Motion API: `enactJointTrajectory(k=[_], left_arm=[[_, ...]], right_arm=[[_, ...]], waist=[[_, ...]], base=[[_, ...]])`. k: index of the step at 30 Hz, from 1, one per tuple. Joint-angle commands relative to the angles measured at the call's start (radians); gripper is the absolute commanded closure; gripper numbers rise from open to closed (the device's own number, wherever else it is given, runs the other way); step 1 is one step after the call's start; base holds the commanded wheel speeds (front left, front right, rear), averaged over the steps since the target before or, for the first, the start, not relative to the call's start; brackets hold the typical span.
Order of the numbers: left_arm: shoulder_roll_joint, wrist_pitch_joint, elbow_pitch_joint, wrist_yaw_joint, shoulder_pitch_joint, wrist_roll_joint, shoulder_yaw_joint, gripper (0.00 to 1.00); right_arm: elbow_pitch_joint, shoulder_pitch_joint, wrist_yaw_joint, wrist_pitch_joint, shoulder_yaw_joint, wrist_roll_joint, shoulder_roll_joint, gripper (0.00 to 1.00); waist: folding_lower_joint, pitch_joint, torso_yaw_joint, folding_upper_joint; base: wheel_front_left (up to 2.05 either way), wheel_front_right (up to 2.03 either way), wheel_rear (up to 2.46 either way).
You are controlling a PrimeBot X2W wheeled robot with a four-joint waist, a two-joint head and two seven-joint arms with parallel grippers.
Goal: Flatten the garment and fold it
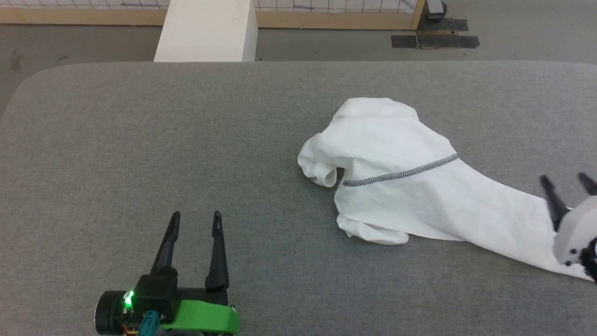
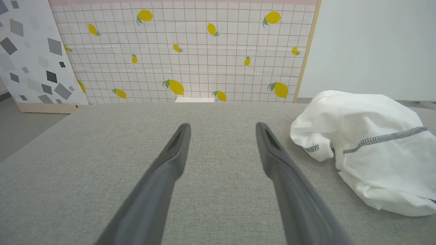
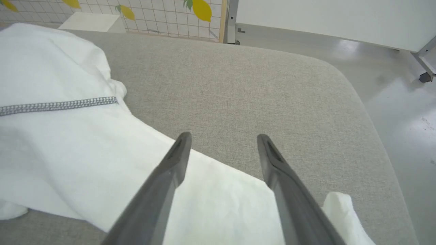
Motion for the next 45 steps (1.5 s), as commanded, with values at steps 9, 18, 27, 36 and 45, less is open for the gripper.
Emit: enactJointTrajectory(k=[9, 18, 27, 36, 45], left_arm=[[-0.012, -0.004, -0.007, 0.007, -0.051, -0.003, -0.021, 0.0], [-0.016, -0.004, -0.009, 0.015, -0.056, -0.003, -0.017, 0.0], [-0.019, -0.004, -0.026, 0.013, -0.094, 0.003, -0.034, 0.0], [-0.021, -0.004, -0.017, 0.027, -0.149, -0.002, -0.075, 0.0], [-0.022, -0.004, -0.007, 0.046, -0.17, -0.014, -0.109, 0.0]], right_arm=[[0.004, 0.077, -0.002, 0.296, 0.158, 0.101, -0.057, 0.0], [0.004, 0.05, -0.002, 0.274, 0.093, 0.05, -0.064, 1.0], [-0.122, -0.168, -0.002, 0.17, 0.056, 0.06, -0.212, 1.0], [0.004, -0.413, -0.002, 0.094, -0.03, -0.137, -0.356, 1.0], [0.244, -0.409, -0.002, 0.063, -0.042, -0.201, -0.271, 0.32]], waist=[[0.0, 0.089, 0.03, 0.0], [0.0, 0.101, 0.034, 0.0], [0.0, 0.166, 0.051, 0.0], [0.0, 0.266, 0.13, 0.0], [0.0, 0.3, 0.165, 0.0]], base=[[0.0, 0.0, 0.0], [0.0, 0.0, 0.0], [0.0, 0.0, 0.0], [0.0, 0.0, 0.0], [0.0, 0.0, 0.0]])
